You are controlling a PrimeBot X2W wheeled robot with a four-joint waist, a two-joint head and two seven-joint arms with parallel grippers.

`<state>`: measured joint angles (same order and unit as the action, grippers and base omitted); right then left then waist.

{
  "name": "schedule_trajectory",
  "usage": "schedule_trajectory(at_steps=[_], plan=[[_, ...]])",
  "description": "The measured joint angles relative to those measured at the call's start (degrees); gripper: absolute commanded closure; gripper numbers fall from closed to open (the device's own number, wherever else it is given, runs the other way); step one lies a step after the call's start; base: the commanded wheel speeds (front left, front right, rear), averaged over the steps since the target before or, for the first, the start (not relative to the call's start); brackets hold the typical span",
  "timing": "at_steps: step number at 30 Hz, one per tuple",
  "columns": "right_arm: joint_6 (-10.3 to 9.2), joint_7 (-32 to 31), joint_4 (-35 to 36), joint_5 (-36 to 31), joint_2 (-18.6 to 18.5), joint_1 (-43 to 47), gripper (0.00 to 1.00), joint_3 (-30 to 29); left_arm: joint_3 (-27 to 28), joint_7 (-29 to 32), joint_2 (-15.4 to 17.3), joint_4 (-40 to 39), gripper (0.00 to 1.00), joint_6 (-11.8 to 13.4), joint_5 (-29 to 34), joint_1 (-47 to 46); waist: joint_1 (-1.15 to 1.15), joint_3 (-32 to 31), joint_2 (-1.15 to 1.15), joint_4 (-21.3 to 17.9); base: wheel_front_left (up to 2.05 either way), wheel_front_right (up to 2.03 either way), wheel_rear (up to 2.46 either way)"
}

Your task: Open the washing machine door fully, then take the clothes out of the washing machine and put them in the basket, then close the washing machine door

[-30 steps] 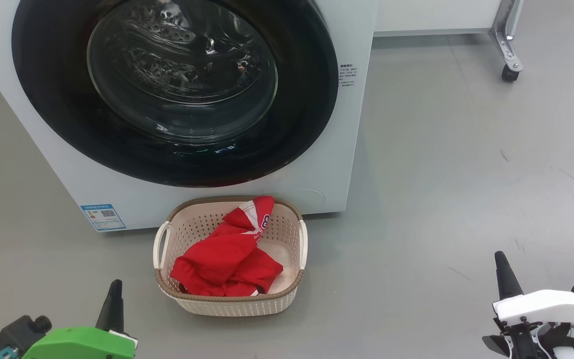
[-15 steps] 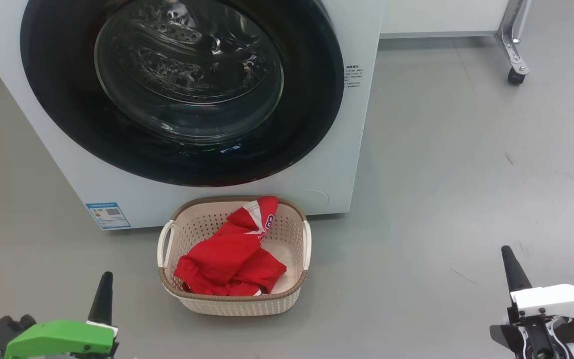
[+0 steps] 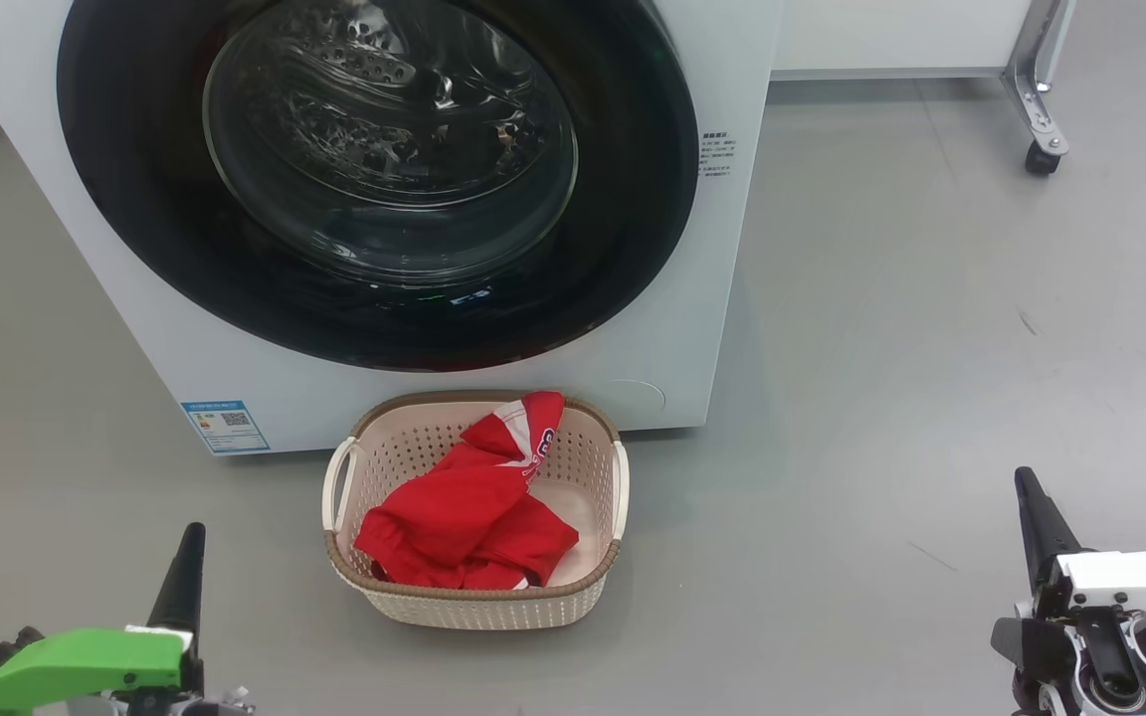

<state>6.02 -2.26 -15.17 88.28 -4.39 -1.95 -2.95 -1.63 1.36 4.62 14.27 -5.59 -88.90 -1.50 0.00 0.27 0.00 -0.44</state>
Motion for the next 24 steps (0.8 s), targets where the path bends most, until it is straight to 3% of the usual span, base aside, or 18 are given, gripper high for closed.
schedule_trajectory(at_steps=[7,24], plan=[[0.48,-1.38,-0.27,5.52,0.10,-0.88,1.00,-1.46,1.49,1.18,0.04,0.42,1.00,-0.86,-6.22,-0.68,0.00,-0.08,0.00,0.43,0.00,0.00,0.00],[0.65,-1.49,-0.56,5.98,0.15,-1.19,1.00,-1.65,1.60,1.43,0.07,0.88,1.00,-1.26,-6.43,-1.13,0.00,-0.10,0.00,0.43,0.00,0.00,0.00]])
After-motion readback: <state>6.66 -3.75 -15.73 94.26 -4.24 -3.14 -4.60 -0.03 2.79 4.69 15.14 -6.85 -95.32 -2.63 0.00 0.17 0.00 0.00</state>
